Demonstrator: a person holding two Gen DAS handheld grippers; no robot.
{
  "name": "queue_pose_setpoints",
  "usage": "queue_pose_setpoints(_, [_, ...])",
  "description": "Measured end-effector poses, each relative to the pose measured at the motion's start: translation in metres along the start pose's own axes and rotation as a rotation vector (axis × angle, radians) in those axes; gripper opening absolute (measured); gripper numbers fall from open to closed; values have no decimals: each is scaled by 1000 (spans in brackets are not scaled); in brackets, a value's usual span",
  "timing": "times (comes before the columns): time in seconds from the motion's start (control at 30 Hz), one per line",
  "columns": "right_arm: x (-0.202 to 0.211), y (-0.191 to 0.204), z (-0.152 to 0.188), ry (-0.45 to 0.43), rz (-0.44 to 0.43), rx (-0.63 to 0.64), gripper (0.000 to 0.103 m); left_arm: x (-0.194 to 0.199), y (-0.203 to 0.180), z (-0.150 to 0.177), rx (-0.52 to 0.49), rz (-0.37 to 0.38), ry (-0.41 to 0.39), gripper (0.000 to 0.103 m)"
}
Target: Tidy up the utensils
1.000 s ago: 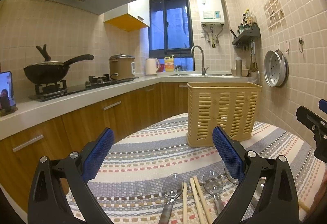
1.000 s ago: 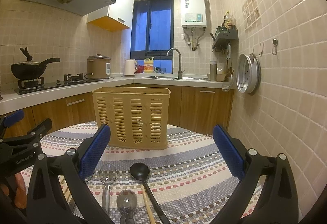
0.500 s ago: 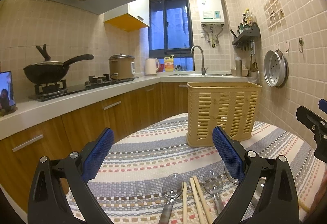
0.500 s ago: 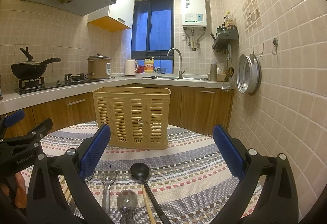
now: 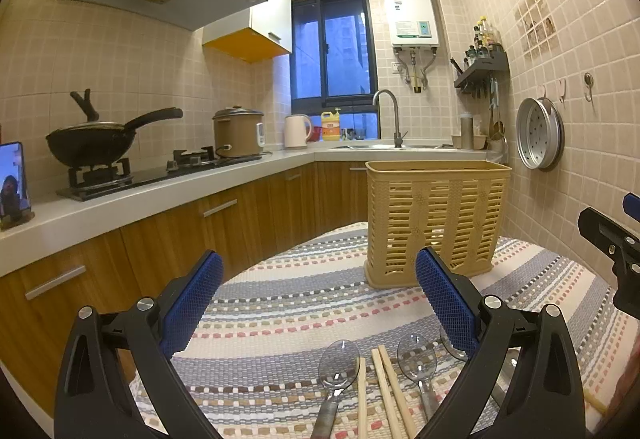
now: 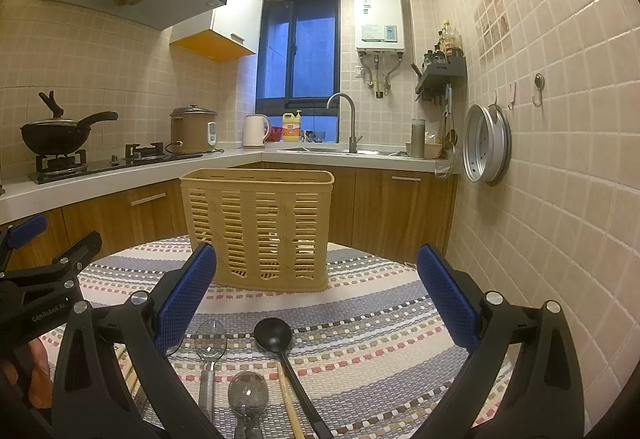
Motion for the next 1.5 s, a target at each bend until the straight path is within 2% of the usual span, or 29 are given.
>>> queue_pose_setpoints(0.2, [-1,-8,-2,14,13,-42,95,-1,4,-1,16,7,12,94])
queue_pose_setpoints(0.33, [-3,-20,-10,57,12,-73,95,-4,31,-8,115,68,64,94])
queue_pose_setpoints(0.4, [-1,-25,-15,62,14,-74,95,-3,46,-15,140,64,82,94])
queue_pose_setpoints(0.47, [-2,-25,-22,88,-28,-69,95,-2,55,-21,142,82,108,94])
queue_pose_setpoints(0.53, [-6,-26,-27,124,-57,-69,95,-12,56,-23,105,116,214,94])
queue_pose_setpoints(0.63, [-14,-31,-35,186,-88,-116,95,-29,55,-17,43,127,361,91])
queue_pose_setpoints(0.7, [-23,-30,-39,254,-131,-114,95,-44,51,-2,22,215,511,87])
queue_pose_setpoints(0.73, [-29,-28,-41,295,-154,-97,95,-52,46,7,29,297,592,85])
queue_pose_setpoints(0.83, [-47,-15,-39,425,-201,-27,95,-74,44,23,86,377,727,80])
queue_pose_setpoints(0.97, [-67,2,-31,562,-185,79,90,-98,39,36,113,437,849,80])
queue_pose_setpoints(1.1, [-89,14,-12,701,-201,124,78,-109,26,44,97,435,923,79])
queue_pose_setpoints(1.2, [-105,16,3,808,-262,91,68,-120,21,53,116,413,986,70])
queue_pose_setpoints(1.27, [-117,14,13,870,-291,63,64,-126,17,58,124,410,1017,68])
queue_pose_setpoints(1.4, [-134,15,28,946,-318,35,60,-129,9,58,108,379,1014,67])
queue_pose_setpoints(1.47, [-140,16,33,976,-322,30,56,-131,6,58,99,352,1014,64])
queue_pose_setpoints(1.5, [-141,16,35,985,-316,35,54,-132,4,58,91,338,1013,58])
Point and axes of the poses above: each gripper's, at about its wrist camera, not at the fingertips, and x roughly against the way its jaws point, y to its left, z to its underside, the point moved 8 cm from there along -x, roughly the way its jaws point, and after that the axes turned 15 degrees about y, right-handed, at the moved point
